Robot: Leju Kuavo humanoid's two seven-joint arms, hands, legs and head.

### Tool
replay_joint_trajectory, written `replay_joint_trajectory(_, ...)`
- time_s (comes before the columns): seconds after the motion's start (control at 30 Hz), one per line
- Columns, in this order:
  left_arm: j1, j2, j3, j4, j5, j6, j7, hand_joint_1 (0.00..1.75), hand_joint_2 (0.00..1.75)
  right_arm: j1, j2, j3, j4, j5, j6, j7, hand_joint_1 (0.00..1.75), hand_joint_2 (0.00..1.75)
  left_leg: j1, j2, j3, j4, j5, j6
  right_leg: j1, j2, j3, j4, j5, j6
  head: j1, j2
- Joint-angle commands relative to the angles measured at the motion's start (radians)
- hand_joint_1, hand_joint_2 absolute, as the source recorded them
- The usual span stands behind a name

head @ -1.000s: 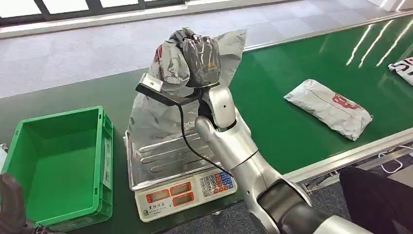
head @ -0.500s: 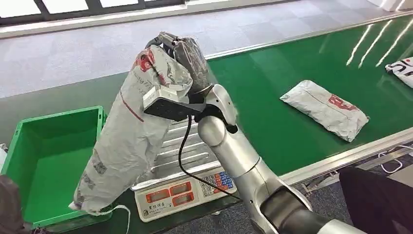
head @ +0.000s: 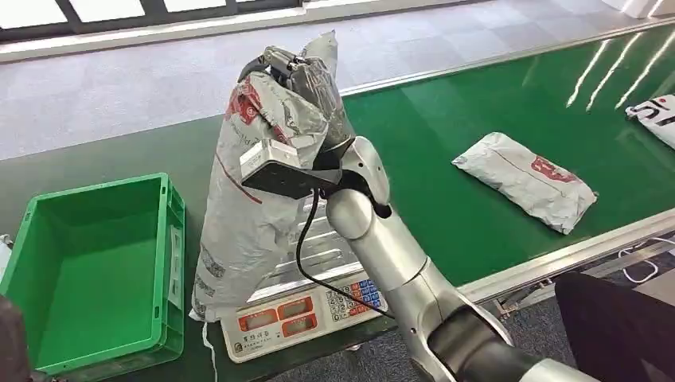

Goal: Moved the parcel from conveyor to table for the left to box.

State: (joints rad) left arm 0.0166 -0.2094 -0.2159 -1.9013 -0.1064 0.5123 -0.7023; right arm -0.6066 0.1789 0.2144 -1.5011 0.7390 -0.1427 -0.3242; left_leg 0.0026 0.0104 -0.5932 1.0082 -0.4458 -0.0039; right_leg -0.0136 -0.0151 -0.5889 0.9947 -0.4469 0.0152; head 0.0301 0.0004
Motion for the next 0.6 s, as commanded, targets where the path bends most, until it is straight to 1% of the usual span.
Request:
replay_joint_trajectory(0.03, -0.003, 0.020, 0.031, 0.024, 0.002, 0.008, 0.004, 0.00, 1.75, -0.014, -0.032, -0.018, 0.023, 0.112, -0.063, 0.068, 1.75, 1.75, 0.000, -0.001, 0.002, -0.001, 0.000, 0.000, 0.000, 0.000, 0.002, -0.001, 0.000, -0.001, 0.000, 0.000)
replay_joint_trajectory(0.07, -0.003, 0.020, 0.031, 0.024, 0.002, 0.008, 0.004, 0.00, 1.75, -0.014, -0.032, -0.018, 0.023, 0.112, -0.063, 0.068, 1.75, 1.75, 0.001, -0.001, 0.001, -0.001, 0.000, 0.000, 0.001, 0.001, 0.001, -0.001, 0.000, -0.001, 0.000, 0.000)
replay_joint_trajectory(0.17, -0.005, 0.016, 0.030, 0.030, 0.002, 0.002, 0.004, 0.00, 1.75, -0.054, -0.025, 0.010, 0.113, 0.268, -0.094, 0.156, 1.75, 1.75, 0.000, 0.000, 0.001, -0.001, 0.000, 0.000, 0.000, 0.001, 0.001, -0.001, 0.000, 0.000, 0.000, 0.000)
replay_joint_trajectory(0.23, -0.012, 0.012, 0.027, 0.039, 0.006, -0.008, 0.004, 0.00, 1.75, -0.092, -0.010, 0.027, 0.193, 0.310, -0.100, 0.181, 1.75, 1.75, 0.000, 0.002, 0.002, -0.001, 0.000, 0.000, 0.000, 0.003, 0.001, -0.001, 0.001, -0.001, 0.000, 0.000)
replay_joint_trajectory(0.27, -0.012, 0.012, 0.027, 0.039, 0.006, -0.008, 0.004, 0.00, 1.75, -0.092, -0.010, 0.027, 0.193, 0.310, -0.100, 0.181, 1.75, 1.75, 0.000, 0.003, 0.002, -0.002, 0.000, 0.000, 0.000, 0.005, 0.001, -0.001, 0.001, -0.001, 0.000, 0.000)
replay_joint_trajectory(0.3, -0.020, 0.006, 0.024, 0.053, 0.005, -0.017, 0.004, 0.00, 1.75, -0.140, 0.002, 0.054, 0.289, 0.415, -0.158, 0.220, 1.75, 1.75, 0.000, 0.002, 0.001, 0.000, 0.000, 0.000, 0.000, 0.003, 0.001, 0.000, 0.000, 0.000, 0.000, 0.000)
replay_joint_trajectory(0.33, -0.027, 0.008, 0.015, 0.064, 0.012, -0.029, 0.004, 0.00, 1.75, -0.165, 0.012, 0.073, 0.344, 0.441, -0.193, 0.204, 1.75, 1.75, 0.000, 0.003, 0.002, -0.001, 0.000, 0.000, 0.000, 0.004, 0.001, -0.001, 0.001, -0.001, 0.000, 0.000)
replay_joint_trajectory(0.4, -0.041, -0.002, 0.012, 0.092, 0.009, -0.032, 0.004, 0.00, 1.75, -0.199, 0.025, 0.107, 0.428, 0.540, -0.256, 0.239, 1.75, 1.75, -0.001, 0.006, 0.002, -0.001, 0.000, 0.000, -0.001, 0.007, 0.000, 0.000, 0.002, -0.001, 0.000, 0.000)
replay_joint_trajectory(0.47, -0.041, -0.002, 0.012, 0.092, 0.009, -0.032, 0.004, 0.00, 1.75, -0.199, 0.025, 0.107, 0.428, 0.540, -0.256, 0.239, 1.75, 1.75, 0.000, 0.003, 0.002, -0.001, 0.000, 0.000, 0.000, 0.004, 0.001, 0.000, 0.001, -0.001, 0.000, 0.000)
replay_joint_trajectory(0.5, -0.050, -0.001, 0.002, 0.107, 0.015, -0.032, 0.004, 0.00, 1.75, -0.231, 0.040, 0.123, 0.524, 0.587, -0.340, 0.245, 1.75, 1.75, 0.001, 0.003, 0.002, -0.001, 0.000, -0.001, 0.001, 0.005, 0.001, -0.001, 0.002, -0.002, 0.000, 0.000)
replay_joint_trajectory(0.53, -0.055, -0.003, 0.000, 0.117, 0.024, -0.037, 0.004, 0.00, 1.75, -0.241, 0.038, 0.139, 0.557, 0.640, -0.378, 0.264, 1.75, 1.75, 0.000, 0.002, 0.002, -0.001, 0.000, -0.001, 0.000, 0.004, 0.001, 0.000, 0.001, -0.001, 0.000, 0.000)
replay_joint_trajectory(0.57, -0.058, -0.004, -0.004, 0.125, 0.025, -0.034, 0.004, 0.00, 1.75, -0.259, 0.048, 0.145, 0.615, 0.670, -0.431, 0.273, 1.75, 1.75, 0.000, 0.003, 0.003, -0.002, 0.000, -0.001, 0.000, 0.005, 0.002, -0.001, 0.002, -0.002, 0.000, 0.000)
replay_joint_trajectory(0.6, -0.061, -0.005, -0.006, 0.131, 0.027, -0.036, 0.004, 0.00, 1.75, -0.262, 0.048, 0.154, 0.634, 0.695, -0.453, 0.282, 1.75, 1.75, 0.000, 0.002, 0.003, -0.001, 0.000, 0.000, 0.000, 0.003, 0.001, 0.000, 0.001, -0.001, 0.000, 0.000)
